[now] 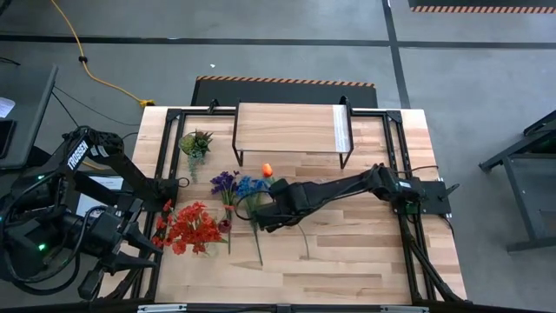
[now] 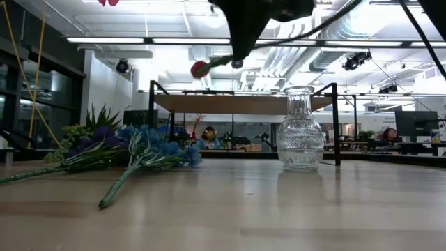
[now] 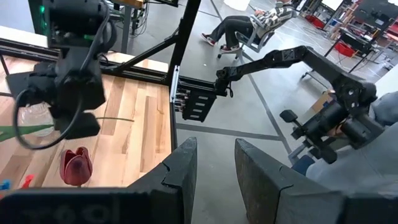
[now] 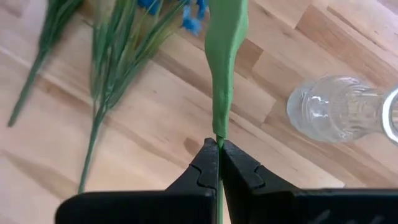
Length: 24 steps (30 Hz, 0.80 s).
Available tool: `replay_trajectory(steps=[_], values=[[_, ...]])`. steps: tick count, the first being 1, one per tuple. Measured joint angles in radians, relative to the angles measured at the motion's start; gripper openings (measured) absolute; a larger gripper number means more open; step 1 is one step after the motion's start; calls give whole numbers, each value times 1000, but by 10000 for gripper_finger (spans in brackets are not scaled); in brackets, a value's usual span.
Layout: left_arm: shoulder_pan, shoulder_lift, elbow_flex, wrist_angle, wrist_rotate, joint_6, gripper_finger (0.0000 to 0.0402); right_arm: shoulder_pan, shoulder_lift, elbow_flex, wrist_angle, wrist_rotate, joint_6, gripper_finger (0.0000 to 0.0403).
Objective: Pick and place flowers into a vace then onto a shelf
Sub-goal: Put the orange flower into the right transparent vase
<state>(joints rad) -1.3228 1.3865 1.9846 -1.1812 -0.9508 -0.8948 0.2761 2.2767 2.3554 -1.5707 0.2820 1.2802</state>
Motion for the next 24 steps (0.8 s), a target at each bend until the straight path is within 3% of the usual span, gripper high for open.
replay_trajectory(steps=[24], values=[[0, 0, 0, -3, -2, 0, 143, 135, -171, 0, 0, 97, 47, 0]])
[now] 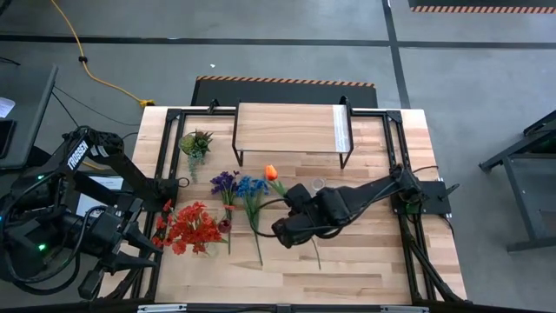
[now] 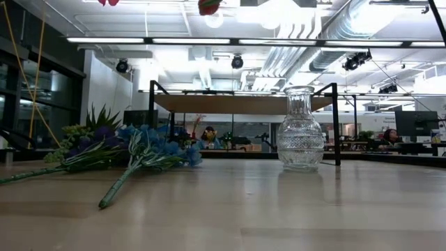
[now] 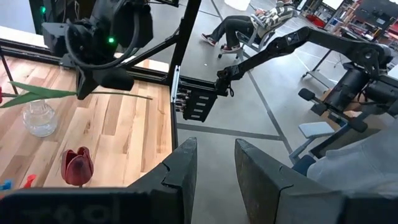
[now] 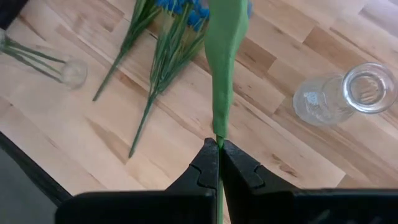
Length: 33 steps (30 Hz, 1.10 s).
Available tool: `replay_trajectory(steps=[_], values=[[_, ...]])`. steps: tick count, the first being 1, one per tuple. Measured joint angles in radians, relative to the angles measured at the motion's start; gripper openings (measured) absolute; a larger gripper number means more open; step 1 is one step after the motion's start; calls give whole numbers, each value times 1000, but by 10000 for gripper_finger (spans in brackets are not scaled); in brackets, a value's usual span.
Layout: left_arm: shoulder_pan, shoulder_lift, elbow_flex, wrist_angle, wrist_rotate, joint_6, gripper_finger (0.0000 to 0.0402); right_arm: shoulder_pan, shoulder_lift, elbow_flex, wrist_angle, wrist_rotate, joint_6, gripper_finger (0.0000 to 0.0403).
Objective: Pick and place flowers into a vace then onto a shelf
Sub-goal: Put the orange flower into the right transparent vase
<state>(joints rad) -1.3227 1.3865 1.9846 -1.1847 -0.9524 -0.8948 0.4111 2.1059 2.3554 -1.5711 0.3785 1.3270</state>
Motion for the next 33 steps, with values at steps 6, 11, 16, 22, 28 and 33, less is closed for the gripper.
replay_trajectory(steps=[6, 11, 16, 22, 28, 33], values=[[0, 0, 0, 0, -1, 0, 143, 16, -1, 0, 0, 35, 9, 0], [0, 0, 0, 0, -1, 0, 143, 18, -1, 0, 0, 57, 12, 0], [0, 0, 0, 0, -2, 0, 143, 17, -1, 0, 0, 63, 7, 0], [0, 0, 0, 0, -3, 0, 143, 17, -16, 0, 0, 98, -8, 0], [0, 0, 0, 0, -3, 0, 143, 17, -62, 1, 0, 154, -25, 0], [0, 2, 0, 0, -5, 0, 143, 21, -119, 1, 0, 231, -46, 0]])
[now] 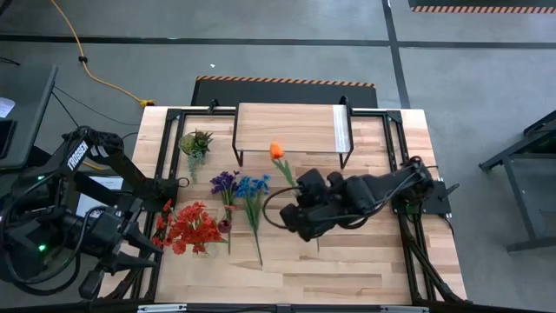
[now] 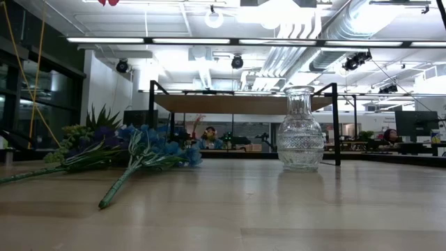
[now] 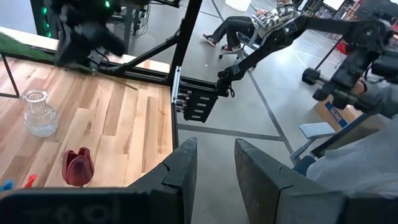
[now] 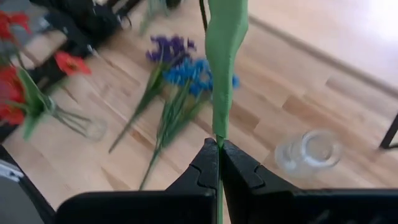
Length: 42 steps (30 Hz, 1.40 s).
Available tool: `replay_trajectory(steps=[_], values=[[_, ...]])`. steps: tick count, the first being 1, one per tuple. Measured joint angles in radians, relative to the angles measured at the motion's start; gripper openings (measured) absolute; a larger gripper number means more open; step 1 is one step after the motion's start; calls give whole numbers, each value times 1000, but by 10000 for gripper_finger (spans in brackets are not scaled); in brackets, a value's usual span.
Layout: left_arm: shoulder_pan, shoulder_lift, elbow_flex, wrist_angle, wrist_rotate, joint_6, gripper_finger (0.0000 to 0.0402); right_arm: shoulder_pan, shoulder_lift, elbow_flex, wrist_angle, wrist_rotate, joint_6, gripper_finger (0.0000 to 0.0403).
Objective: Pick and place flowers into a vace then onto a shelf
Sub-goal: Put the orange flower into the right transparent vase
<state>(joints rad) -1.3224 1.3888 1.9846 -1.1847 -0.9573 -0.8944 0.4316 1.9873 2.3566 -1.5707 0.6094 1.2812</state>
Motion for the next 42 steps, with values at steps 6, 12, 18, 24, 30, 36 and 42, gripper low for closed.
replay_trajectory(steps=[6, 12, 18, 24, 30, 36, 42], values=[[0, 12, 0, -2, -3, 0, 143, 3, -56, 0, -1, 117, -60, 0], [0, 19, 0, 0, -4, 0, 143, 3, -84, 0, 0, 265, -151, 0], [0, 19, 0, 0, -2, 0, 143, -2, -92, 0, 0, 390, -233, 0], [0, 19, 0, 1, -4, 0, 143, -2, -92, 0, 4, 533, -320, 0], [0, 19, 0, 0, -6, 0, 143, -7, -92, 0, 15, 643, -388, 0], [0, 20, 0, 1, -6, 0, 143, -26, -91, -50, 20, 666, -391, 0], [0, 30, 0, 1, -12, 0, 143, -58, -91, -139, 24, 642, -352, 0]])
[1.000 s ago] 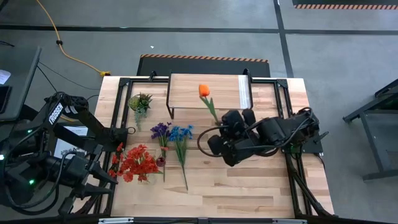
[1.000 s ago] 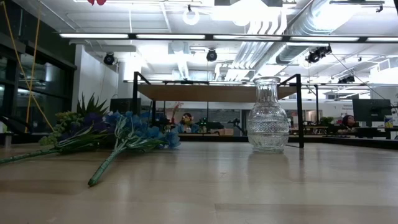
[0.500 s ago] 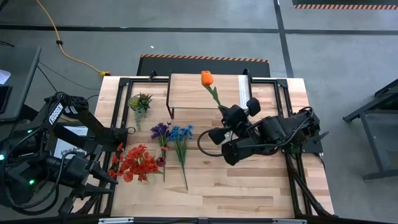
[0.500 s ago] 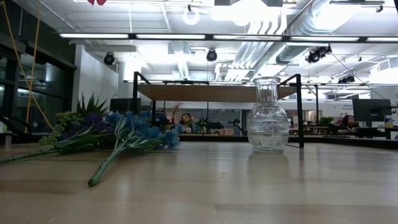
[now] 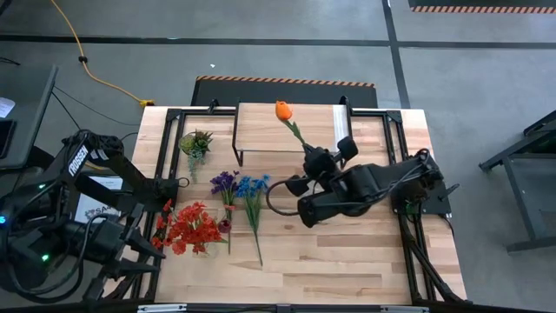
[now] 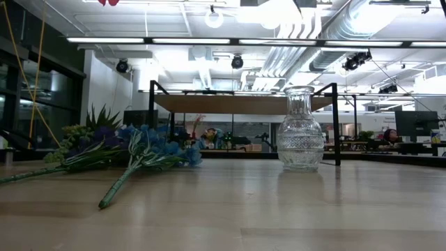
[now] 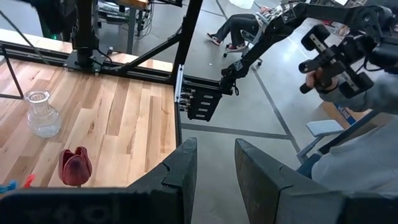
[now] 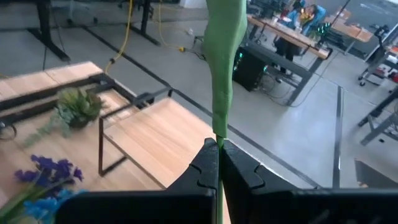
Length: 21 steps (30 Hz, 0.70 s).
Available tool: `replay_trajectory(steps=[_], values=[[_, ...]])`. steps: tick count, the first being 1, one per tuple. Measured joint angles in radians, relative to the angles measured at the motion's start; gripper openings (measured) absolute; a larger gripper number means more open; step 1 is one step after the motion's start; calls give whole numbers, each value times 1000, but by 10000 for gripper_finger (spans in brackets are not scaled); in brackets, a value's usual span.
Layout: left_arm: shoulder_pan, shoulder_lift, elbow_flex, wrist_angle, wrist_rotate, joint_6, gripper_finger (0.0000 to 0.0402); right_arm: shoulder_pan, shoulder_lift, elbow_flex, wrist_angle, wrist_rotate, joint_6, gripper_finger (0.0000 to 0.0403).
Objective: Pick and place flowers into a vace then onto a shelf
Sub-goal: Put the orange flower into the right transparent vase
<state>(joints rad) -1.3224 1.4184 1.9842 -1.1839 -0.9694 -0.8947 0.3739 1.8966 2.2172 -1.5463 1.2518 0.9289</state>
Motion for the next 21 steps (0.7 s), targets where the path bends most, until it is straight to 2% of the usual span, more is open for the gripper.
replay_trajectory(steps=[21], values=[[0, 18, 0, 0, 12, 0, 143, -40, 0, -294, 191, -8, 20, 0]])
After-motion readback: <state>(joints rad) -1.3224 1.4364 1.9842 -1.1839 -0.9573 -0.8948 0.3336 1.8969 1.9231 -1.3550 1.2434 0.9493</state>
